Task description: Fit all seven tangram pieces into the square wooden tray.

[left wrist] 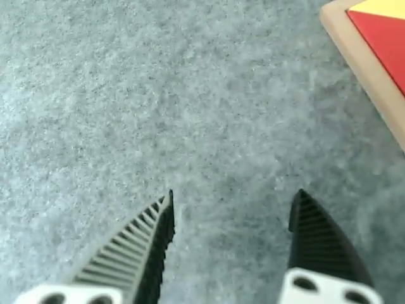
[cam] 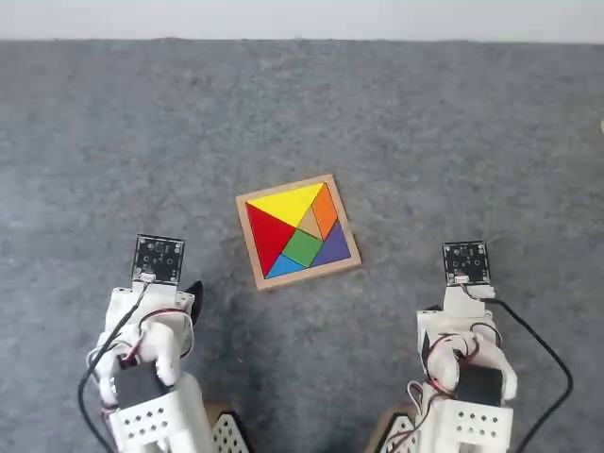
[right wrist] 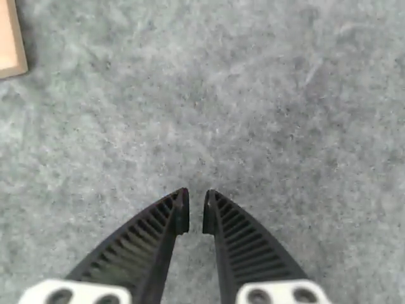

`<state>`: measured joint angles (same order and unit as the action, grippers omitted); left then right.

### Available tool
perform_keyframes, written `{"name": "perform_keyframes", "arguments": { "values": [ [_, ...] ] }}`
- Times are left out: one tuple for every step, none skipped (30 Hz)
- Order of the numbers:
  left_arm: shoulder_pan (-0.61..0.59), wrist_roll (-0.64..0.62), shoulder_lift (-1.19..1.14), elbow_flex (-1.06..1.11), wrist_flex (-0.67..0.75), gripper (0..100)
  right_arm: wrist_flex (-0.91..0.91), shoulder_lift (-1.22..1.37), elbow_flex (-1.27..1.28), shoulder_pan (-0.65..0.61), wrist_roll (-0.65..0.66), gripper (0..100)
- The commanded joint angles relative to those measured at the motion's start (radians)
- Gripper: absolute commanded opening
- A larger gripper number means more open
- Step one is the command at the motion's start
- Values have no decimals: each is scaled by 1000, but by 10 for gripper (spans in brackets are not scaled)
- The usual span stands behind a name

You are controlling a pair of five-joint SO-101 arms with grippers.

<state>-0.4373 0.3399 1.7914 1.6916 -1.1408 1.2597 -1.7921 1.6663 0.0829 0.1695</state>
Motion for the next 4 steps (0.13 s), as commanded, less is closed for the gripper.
{"name": "perform_keyframes", "arguments": {
  "values": [
    [2, 12, -3, -7, 5, 281, 10, 5, 17, 10, -5, 58],
    [2, 12, -3, -7, 5, 281, 10, 5, 17, 10, -5, 58],
    [2, 12, -3, -7, 5, 281, 10, 5, 17, 10, -5, 58],
    [2, 12, -3, -7, 5, 281, 10, 5, 17, 10, -5, 58]
  ]
}}
